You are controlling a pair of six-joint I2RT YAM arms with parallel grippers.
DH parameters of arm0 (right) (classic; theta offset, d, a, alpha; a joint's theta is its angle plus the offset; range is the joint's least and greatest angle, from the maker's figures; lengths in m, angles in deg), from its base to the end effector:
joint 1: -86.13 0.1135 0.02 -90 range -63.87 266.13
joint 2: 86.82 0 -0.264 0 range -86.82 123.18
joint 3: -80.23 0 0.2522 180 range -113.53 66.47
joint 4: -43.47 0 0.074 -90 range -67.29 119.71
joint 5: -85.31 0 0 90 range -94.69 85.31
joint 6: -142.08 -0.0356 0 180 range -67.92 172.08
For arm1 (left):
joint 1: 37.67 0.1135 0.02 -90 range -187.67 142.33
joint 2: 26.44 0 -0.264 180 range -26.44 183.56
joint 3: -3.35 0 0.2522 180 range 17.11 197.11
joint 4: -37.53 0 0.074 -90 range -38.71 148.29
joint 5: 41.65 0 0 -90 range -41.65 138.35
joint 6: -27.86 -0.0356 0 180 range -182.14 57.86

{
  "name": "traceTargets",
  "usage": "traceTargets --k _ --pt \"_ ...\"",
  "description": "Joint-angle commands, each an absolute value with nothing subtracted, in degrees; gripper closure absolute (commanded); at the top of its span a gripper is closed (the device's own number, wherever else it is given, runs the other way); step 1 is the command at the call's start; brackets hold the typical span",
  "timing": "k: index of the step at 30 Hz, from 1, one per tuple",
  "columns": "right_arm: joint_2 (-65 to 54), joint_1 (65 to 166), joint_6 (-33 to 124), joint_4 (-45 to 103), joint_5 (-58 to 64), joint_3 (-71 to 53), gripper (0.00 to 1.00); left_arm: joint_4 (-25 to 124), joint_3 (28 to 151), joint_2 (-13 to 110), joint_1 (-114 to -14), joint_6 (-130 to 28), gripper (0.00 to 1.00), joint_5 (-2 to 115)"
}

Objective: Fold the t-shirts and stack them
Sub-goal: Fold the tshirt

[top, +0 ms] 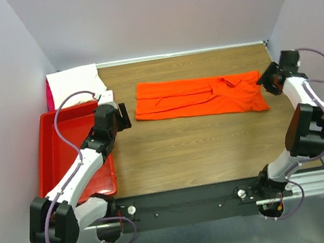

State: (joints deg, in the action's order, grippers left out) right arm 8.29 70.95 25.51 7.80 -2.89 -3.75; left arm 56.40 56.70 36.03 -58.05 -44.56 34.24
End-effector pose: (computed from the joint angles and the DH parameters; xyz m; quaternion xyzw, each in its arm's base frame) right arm 0.3535 -0.0948 0.2479 0.3259 0.8707 0.0511 0.3648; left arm 0.2306 -0.0764 0.2567 -0.0425 0.8519 -0.0667 0.5177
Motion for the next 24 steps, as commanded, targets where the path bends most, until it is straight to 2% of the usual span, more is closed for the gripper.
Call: traceTargets --k 1,4,6,8,13,16,21,24 --pt "3.63 66.2 19.65 13.61 7.52 6.16 0.41 54.81 57.27 38.24 -58.15 -39.74 0.25 42.71" --pt "0.63 64.25 19.82 16.52 11.98 11.0 0.41 54.37 58.58 42.1 -58.23 -36.14 0.25 46.32" --pt "0.45 64.86 21.75 20.02 18.48 11.8 0.5 54.72 59.82 45.62 -58.23 -35.69 0.26 46.86" --pt "1.94 68.62 23.76 21.01 24.3 11.28 0.53 54.81 62.01 48.69 -58.23 -35.43 0.31 46.86" --pt "6.68 83.56 24.93 23.11 23.87 8.38 0.52 53.93 65.97 54.05 -58.23 -34.37 0.35 50.54" --pt "11.95 93.74 19.4 29.17 24.31 8.02 0.5 53.76 67.73 56.17 -58.32 -33.84 0.34 51.43" --pt "19.15 102.29 6.84 47.17 20.54 8.89 0.38 53.84 67.38 56.26 -58.23 -34.28 0.29 50.99" --pt "22.5 106.42 -3.44 55.97 17.29 9.17 0.34 54.63 66.77 54.77 -58.32 -36.21 0.26 49.06"
